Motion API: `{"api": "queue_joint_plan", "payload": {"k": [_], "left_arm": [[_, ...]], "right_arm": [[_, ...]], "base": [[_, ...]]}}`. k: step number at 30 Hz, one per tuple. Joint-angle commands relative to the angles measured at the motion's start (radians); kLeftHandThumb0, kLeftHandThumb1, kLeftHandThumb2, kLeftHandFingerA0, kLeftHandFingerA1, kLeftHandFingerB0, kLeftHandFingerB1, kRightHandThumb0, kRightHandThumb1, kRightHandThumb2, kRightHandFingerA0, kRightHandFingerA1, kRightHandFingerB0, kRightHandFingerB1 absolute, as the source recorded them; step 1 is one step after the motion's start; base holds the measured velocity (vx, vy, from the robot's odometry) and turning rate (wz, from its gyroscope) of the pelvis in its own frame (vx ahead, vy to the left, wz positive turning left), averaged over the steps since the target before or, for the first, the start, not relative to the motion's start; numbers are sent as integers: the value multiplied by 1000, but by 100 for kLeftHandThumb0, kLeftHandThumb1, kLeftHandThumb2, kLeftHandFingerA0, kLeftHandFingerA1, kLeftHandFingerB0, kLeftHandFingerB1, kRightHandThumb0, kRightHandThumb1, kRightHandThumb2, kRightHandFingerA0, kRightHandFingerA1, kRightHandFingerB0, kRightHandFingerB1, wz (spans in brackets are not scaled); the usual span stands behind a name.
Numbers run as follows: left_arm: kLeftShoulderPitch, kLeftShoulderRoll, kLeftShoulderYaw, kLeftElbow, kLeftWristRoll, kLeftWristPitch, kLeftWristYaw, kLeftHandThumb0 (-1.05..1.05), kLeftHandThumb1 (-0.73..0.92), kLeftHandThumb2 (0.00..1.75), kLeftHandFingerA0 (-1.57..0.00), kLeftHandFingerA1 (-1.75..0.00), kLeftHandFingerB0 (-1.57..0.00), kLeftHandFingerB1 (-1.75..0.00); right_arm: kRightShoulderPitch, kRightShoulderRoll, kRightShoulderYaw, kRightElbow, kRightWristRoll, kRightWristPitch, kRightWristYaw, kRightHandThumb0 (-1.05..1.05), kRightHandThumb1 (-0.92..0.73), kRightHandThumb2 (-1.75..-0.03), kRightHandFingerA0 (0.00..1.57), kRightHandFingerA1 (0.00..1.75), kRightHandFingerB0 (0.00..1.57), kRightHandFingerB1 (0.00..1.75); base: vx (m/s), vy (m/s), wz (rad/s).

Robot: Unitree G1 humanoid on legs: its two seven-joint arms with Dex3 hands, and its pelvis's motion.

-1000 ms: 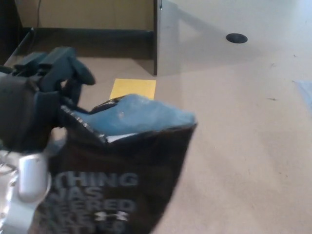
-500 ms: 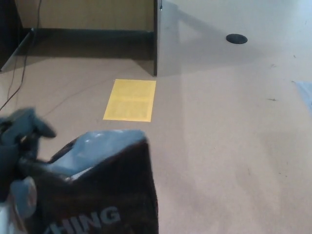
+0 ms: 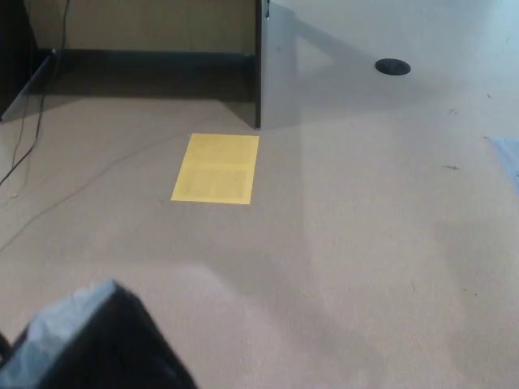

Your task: A person is holding a plastic bag and the robot extends its left hand to grab the bag by hooking its thumb into the holes at the top and brings its hand down by its side. Then it extends its arm again to hand the plastic bag back to the person.

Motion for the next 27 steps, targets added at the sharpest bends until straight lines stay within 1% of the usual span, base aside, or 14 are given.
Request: {"api": "queue_joint_plan", "payload": {"k": [1, 4, 5, 6, 9, 10, 16, 17, 18, 19, 20, 21, 22, 27], "left_arm": [[45, 6, -82, 85, 68, -125, 208, 9, 51, 100, -120, -132, -96, -109], [62, -12, -122, 106, 73, -136, 231, 4, 52, 100, -120, -134, -96, -113], [72, -17, -136, 114, 73, -137, 226, 0, 68, 81, -88, -167, -77, -133], [80, -16, -158, 130, 85, -138, 248, 0, 70, 77, -89, -163, -83, -126], [76, -10, -203, 183, 107, -125, 306, 1, 72, 73, -80, -160, -82, -131], [71, -6, -209, 197, 108, -111, 311, 1, 75, 62, -73, -157, -74, -136], [33, 32, -239, 323, 87, -89, 348, 4, 70, 74, -81, -170, -71, -141], [27, 33, -232, 353, 68, -75, 338, 2, 56, 91, -117, -135, -87, -111], [21, 34, -229, 372, 57, -68, 339, 2, 56, 91, -117, -135, -87, -111], [15, 37, -222, 396, 43, -40, 335, 3, 64, 61, -92, -156, -94, -86], [9, 39, -215, 417, 31, -40, 336, 3, 62, 60, -93, -154, -95, -78], [3, 40, -206, 442, 12, -39, 312, 0, 65, 60, -90, -156, -93, -81], [0, 41, -202, 456, 1, -36, 298, -1, 67, 60, -85, -157, -83, -101], [-29, 63, -187, 504, -15, 1, 294, -2, 64, 60, -84, -147, -92, -80]], "right_arm": [[0, -7, -5, -4, 4, 1, -2, -31, -68, -60, 67, 45, 61, 41], [-8, -4, -5, -5, 3, 13, 0, -32, -68, -60, 65, 44, 60, 40], [-9, -4, -6, -7, 4, 19, -1, -33, -68, -60, 66, 44, 61, 40], [-7, 0, -8, -9, 8, 19, 1, -31, -67, -61, 69, 47, 61, 41], [-8, 4, -12, -5, 13, 9, 3, -32, -67, -60, 68, 46, 62, 41], [-10, 3, -11, -5, 11, 10, 4, -34, -65, -61, 65, 46, 60, 41], [-17, 11, -4, 4, 3, 11, -6, -35, -65, -61, 67, 46, 61, 41], [-15, 10, -3, 5, 1, 3, -7, -36, -65, -61, 66, 46, 60, 41], [-16, 10, -2, 7, 1, 0, -7, -36, -65, -61, 66, 46, 60, 41], [-20, 11, -2, 10, 1, 1, -4, -33, -65, -60, 66, 45, 60, 41], [-20, 10, -3, 6, 2, 5, -4, -32, -66, -60, 66, 45, 60, 41], [-20, 11, -6, 4, 5, 9, -4, -32, -65, -60, 66, 45, 60, 41], [-20, 12, -8, 4, 8, 10, -2, -34, -64, -60, 66, 46, 60, 41], [-24, 14, -7, -1, 5, 12, -8, -36, -64, -61, 67, 46, 60, 41]], "base": [[0, 0, 0], [0, 0, 0], [0, 0, 0], [0, 0, 0], [0, 0, 0], [0, 0, 0], [0, 0, 0], [0, 0, 0], [0, 0, 0], [0, 0, 0], [0, 0, 0], [0, 0, 0], [0, 0, 0], [0, 0, 1]]}}
